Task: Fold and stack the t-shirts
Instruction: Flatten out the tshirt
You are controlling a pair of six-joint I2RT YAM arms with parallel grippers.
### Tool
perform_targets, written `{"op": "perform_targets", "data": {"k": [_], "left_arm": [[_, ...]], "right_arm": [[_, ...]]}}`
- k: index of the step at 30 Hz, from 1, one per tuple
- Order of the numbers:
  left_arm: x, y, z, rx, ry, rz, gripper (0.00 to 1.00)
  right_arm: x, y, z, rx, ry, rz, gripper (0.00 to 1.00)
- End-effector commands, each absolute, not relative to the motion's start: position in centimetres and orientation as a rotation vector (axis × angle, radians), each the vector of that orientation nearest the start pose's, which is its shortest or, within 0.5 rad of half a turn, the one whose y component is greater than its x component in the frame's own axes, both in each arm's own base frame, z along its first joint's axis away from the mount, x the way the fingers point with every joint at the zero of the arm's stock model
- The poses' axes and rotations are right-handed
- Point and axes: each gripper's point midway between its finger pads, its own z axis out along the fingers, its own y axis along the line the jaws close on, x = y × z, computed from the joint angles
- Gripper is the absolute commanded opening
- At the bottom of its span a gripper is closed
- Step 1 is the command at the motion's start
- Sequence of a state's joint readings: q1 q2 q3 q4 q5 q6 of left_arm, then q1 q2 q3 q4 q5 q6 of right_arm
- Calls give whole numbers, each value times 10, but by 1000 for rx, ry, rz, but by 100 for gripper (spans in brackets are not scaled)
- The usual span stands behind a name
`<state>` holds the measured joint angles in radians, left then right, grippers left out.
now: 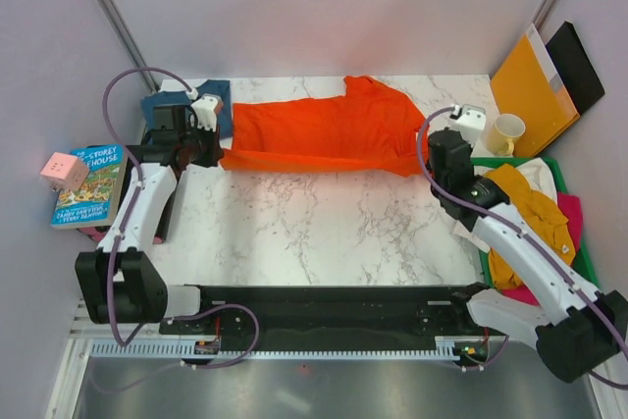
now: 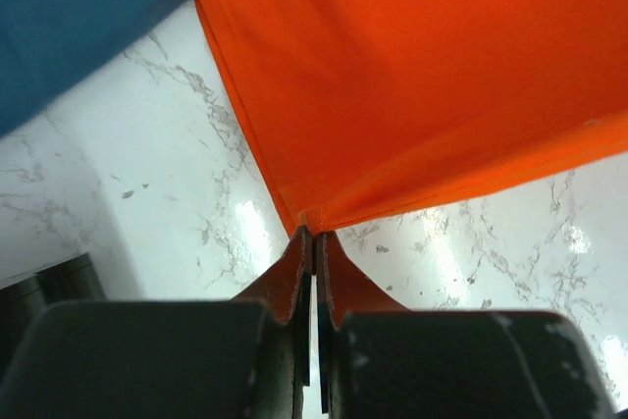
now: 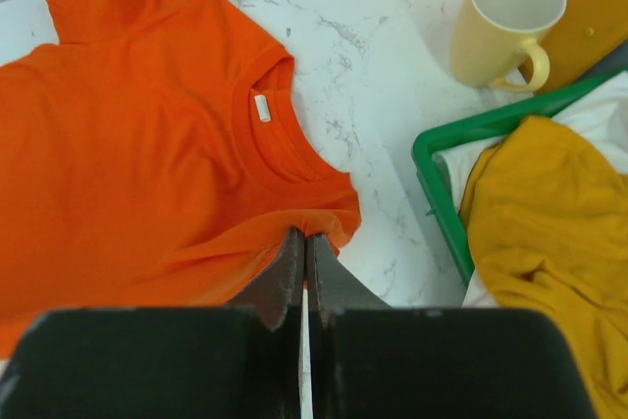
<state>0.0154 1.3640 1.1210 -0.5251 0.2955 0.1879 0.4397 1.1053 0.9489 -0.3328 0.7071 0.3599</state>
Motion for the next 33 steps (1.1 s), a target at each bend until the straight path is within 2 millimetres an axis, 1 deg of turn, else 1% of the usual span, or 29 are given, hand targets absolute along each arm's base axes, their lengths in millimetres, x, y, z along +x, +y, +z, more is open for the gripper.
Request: {"op": "perform_targets", "data": {"k": [1, 2, 3, 4, 6, 7, 8, 9, 11, 12, 13, 18, 20, 21, 24, 25, 28, 31, 32, 33], "left_arm": [[341, -35, 177, 461, 2290, -206, 2], [336, -34, 177, 472, 2293, -199, 2], [332, -32, 173, 490, 2303, -185, 2], [326, -31, 165, 492, 2326, -183, 2], [318, -28, 161, 502, 2338, -164, 2], [312, -27, 155, 501, 2356, -164, 2], [306, -28, 154, 507, 2360, -167, 2], [300, -29, 149, 516, 2372, -175, 2], [290, -30, 148, 526, 2378, -183, 2], [282, -31, 141, 543, 2394, -194, 2], [278, -31, 138, 551, 2399, -196, 2], [252, -29, 122, 611, 2443, -192, 2], [244, -30, 118, 632, 2454, -204, 2], [235, -31, 112, 642, 2476, -218, 2], [224, -32, 108, 675, 2474, -227, 2], [221, -31, 108, 679, 2470, -223, 2], [222, -31, 111, 681, 2461, -226, 2], [223, -32, 106, 700, 2481, -241, 2], [223, -31, 101, 706, 2500, -247, 2], [223, -32, 98, 712, 2508, -253, 2]], "right_arm": [[313, 45, 209, 463, 1955, -114, 0], [307, 46, 207, 471, 1958, -94, 0], [299, 45, 191, 484, 1994, -94, 0], [295, 44, 189, 489, 1996, -86, 0], [284, 41, 174, 498, 2035, -98, 0], [281, 40, 172, 503, 2041, -93, 0], [278, 40, 168, 502, 2055, -96, 0], [273, 39, 163, 509, 2072, -98, 0], [267, 38, 160, 512, 2085, -93, 0], [263, 38, 157, 522, 2096, -93, 0], [260, 39, 157, 520, 2098, -81, 0], [241, 36, 142, 542, 2151, -87, 0], [237, 40, 142, 544, 2149, -61, 0], [234, 42, 142, 544, 2154, -55, 0], [230, 45, 140, 560, 2173, -48, 0], [229, 48, 138, 556, 2180, -41, 0], [224, 52, 133, 577, 2192, -20, 0], [218, 57, 127, 620, 2190, 19, 0], [215, 56, 122, 630, 2195, 8, 0], [214, 56, 121, 651, 2188, 20, 0]]}}
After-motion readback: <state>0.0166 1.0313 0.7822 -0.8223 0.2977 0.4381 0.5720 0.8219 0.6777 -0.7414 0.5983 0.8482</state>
